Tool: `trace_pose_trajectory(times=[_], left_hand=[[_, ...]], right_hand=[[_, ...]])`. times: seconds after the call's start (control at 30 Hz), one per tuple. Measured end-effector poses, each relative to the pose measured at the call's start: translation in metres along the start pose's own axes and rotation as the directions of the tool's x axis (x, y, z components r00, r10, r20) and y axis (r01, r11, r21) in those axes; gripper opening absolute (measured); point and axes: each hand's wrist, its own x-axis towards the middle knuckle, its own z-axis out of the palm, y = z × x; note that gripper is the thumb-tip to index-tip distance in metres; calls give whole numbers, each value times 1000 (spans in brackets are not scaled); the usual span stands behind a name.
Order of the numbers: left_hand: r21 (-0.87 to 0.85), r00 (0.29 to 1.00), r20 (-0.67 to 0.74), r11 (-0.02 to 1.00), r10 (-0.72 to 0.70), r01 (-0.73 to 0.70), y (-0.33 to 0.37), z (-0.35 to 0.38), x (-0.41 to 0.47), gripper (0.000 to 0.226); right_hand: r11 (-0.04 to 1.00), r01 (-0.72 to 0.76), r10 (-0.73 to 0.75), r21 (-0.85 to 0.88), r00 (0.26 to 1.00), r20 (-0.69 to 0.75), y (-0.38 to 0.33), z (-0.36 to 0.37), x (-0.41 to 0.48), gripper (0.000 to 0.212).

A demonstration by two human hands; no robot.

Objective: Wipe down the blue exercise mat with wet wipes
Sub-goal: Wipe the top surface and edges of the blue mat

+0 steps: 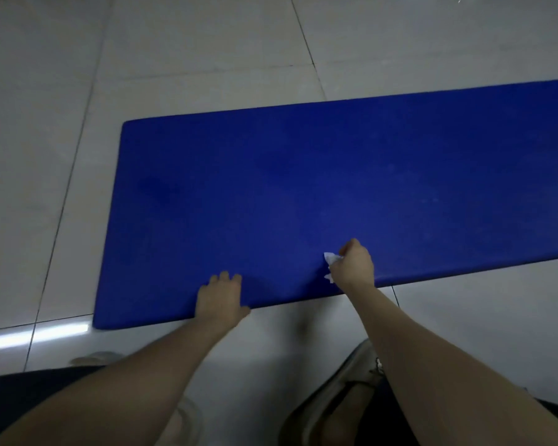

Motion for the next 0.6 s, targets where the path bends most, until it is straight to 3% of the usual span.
trace_pose_trajectory(times=[0.1,0.23,0.43,0.5,0.6], left_hand=[[259,985,57,950,164,-173,-10,8,10,42],[405,949,128,859,287,-314,-4,4,11,21],[314,967,122,915,226,-253,13,-6,-14,23],[311,978,117,929,173,-202,13,-12,-16,20],[379,977,169,906,131,-187,2,-12,-16,34]], right_hand=[[997,-14,16,-74,999,30,0,6,2,24],[995,-10,-14,100,971,237,-11,16,-14,33],[994,68,-35,-81,933,359,-24,16,-24,11],[989,103,-57,-104,925,376,-21,19,-22,23],[976,125,-46,-180,921,387,-21,18,-27,32]])
